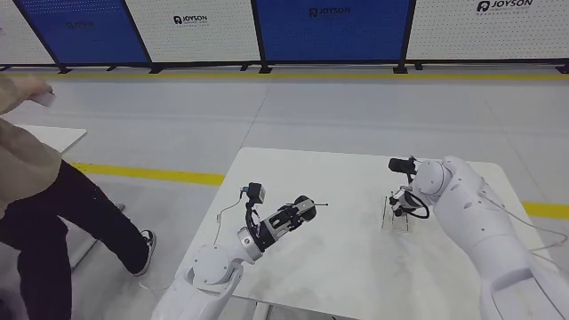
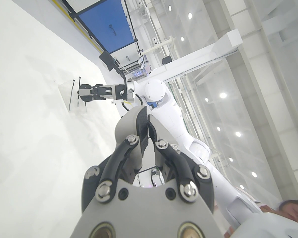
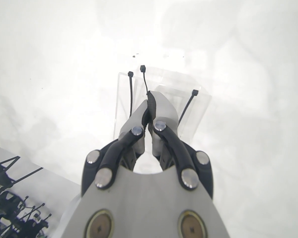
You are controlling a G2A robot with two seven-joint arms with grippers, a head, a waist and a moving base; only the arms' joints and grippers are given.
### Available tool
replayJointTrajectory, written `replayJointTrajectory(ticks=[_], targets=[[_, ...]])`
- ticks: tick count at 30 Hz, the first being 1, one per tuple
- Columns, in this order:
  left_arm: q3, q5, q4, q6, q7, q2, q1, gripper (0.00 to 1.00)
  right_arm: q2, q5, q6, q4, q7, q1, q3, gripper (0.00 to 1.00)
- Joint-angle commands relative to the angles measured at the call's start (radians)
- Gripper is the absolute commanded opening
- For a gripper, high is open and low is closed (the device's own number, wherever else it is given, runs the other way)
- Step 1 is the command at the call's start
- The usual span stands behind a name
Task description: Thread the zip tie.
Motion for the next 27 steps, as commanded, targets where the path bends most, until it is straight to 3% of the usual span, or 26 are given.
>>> replayJointTrajectory(ticks=[1,15,27], targets=[[0.000,0.000,0.000,0.000,0.000,0.000,0.000,0.00,0.004,-0.004,0.005,-0.005,-0.004,-0.002,0.003,0.00],[0.000,0.000,0.000,0.000,0.000,0.000,0.000,0.00,0.042,-0.032,0.030,-0.089,-0.003,-0.041,0.034,0.00],[0.000,0.000,0.000,0.000,0.000,0.000,0.000,0.00,0.042,-0.032,0.029,-0.092,-0.002,-0.043,0.035,0.00]])
